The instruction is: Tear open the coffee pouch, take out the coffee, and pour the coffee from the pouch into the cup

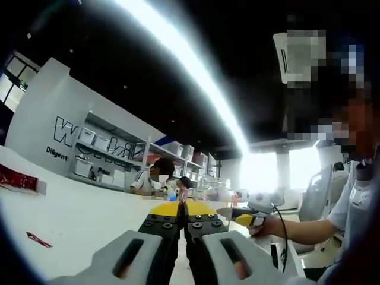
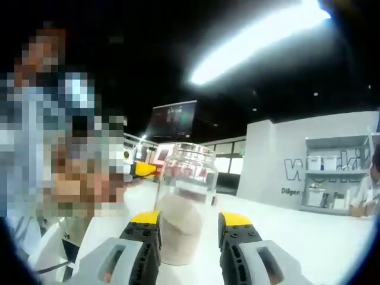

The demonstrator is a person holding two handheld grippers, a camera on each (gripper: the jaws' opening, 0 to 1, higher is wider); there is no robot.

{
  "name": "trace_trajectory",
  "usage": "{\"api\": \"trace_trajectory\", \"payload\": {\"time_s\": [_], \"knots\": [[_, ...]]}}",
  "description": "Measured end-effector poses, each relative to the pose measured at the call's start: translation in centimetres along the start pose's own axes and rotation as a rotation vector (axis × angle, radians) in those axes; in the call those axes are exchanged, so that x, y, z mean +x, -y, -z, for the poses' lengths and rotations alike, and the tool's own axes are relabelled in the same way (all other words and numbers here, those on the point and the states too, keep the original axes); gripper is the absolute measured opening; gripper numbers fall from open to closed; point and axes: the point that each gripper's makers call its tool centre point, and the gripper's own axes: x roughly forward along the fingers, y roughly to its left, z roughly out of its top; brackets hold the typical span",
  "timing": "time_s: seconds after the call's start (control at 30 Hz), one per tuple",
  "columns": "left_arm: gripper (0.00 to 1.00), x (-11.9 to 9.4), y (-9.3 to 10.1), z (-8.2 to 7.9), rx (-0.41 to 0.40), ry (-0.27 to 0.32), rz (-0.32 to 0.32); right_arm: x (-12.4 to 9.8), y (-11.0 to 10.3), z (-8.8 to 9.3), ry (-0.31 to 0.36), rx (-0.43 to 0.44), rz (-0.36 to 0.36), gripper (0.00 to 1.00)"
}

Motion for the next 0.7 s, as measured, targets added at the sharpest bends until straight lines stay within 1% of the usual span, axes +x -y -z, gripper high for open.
{"api": "trace_trajectory", "payload": {"time_s": [0.23, 0.33, 0.5, 0.7], "knots": [[0.04, 0.34, -0.05, 0.25, 0.019, -0.025, -0.007, 0.03, 0.19, 0.04, 0.000, 0.003, 0.006, 0.38], [0.04, 0.39, 0.02, 0.11, 0.023, -0.031, -0.005, 0.11, 0.30, 0.16, -0.004, 0.007, 0.005, 0.38], [0.04, 0.15, -0.20, 0.04, 0.041, -0.042, -0.013, 0.07, 0.33, 0.13, -0.002, 0.007, 0.007, 0.38], [0.04, -0.33, -0.47, -0.04, 0.043, -0.043, -0.029, 0.10, 0.27, 0.22, -0.007, 0.004, 0.003, 0.38]]}}
